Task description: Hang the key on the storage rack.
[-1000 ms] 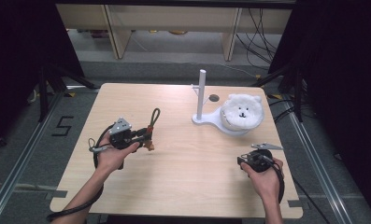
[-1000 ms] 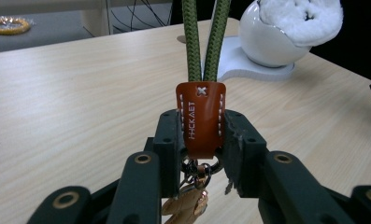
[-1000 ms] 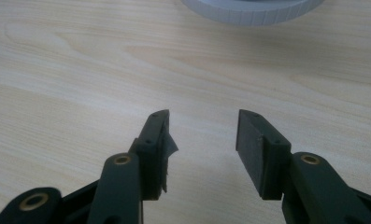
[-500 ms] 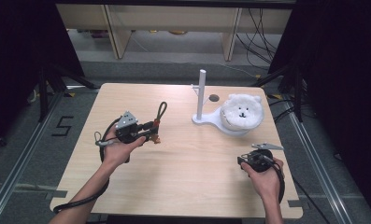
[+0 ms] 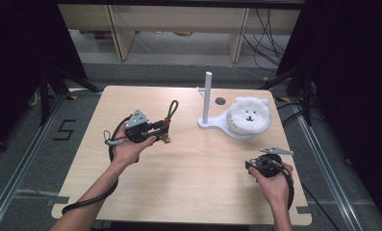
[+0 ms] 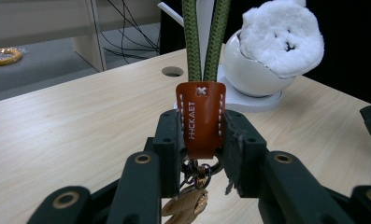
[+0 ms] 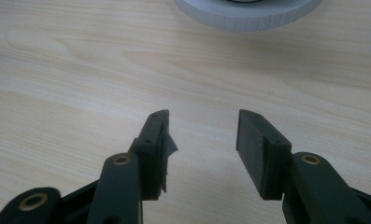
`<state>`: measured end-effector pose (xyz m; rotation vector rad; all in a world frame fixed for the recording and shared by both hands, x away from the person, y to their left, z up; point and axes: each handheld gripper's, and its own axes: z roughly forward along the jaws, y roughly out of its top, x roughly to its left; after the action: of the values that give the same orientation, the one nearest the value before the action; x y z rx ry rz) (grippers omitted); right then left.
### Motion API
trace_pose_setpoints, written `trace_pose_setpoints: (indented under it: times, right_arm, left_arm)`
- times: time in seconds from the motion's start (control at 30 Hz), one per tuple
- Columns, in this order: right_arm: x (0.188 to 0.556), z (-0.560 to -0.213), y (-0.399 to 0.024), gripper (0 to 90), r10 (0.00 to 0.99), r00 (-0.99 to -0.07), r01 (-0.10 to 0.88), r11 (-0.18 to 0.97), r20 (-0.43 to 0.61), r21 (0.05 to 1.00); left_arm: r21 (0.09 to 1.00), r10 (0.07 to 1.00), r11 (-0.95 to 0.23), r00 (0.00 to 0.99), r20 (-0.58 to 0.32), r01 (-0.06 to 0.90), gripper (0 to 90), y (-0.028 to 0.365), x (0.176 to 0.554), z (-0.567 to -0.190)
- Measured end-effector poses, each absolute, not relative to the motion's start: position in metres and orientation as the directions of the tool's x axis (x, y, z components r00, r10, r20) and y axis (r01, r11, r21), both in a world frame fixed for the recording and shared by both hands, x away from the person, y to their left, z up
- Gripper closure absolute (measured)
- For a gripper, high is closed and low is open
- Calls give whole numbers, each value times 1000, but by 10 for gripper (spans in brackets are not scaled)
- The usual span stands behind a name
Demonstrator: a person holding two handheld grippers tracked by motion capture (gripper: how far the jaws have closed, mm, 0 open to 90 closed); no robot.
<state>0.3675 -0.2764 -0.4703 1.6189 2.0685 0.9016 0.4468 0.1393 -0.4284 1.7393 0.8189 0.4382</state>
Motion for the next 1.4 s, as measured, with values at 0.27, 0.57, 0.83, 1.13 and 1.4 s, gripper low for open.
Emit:
trace_pose_setpoints:
  times: [0.27,0.57,0.83,1.13,1.4]
  right_arm:
    - [367,-470,-275,550,957,-272,725,132,105,676]
    - [366,-469,-272,550,960,-245,736,92,138,670]
    - [365,-468,-274,550,961,-250,736,107,121,669]
    - [365,-469,-271,550,961,-237,741,81,146,667]
    - [367,-469,-276,550,957,-270,718,128,105,684]
  left_arm:
    - [944,713,-165,696,-85,285,679,131,453,-422]
    - [947,706,-172,705,-73,270,678,119,461,-417]
    - [949,708,-162,702,-77,269,679,114,468,-413]
    - [951,708,-163,703,-74,265,678,101,476,-409]
    - [948,706,-172,705,-70,267,677,88,485,-407]
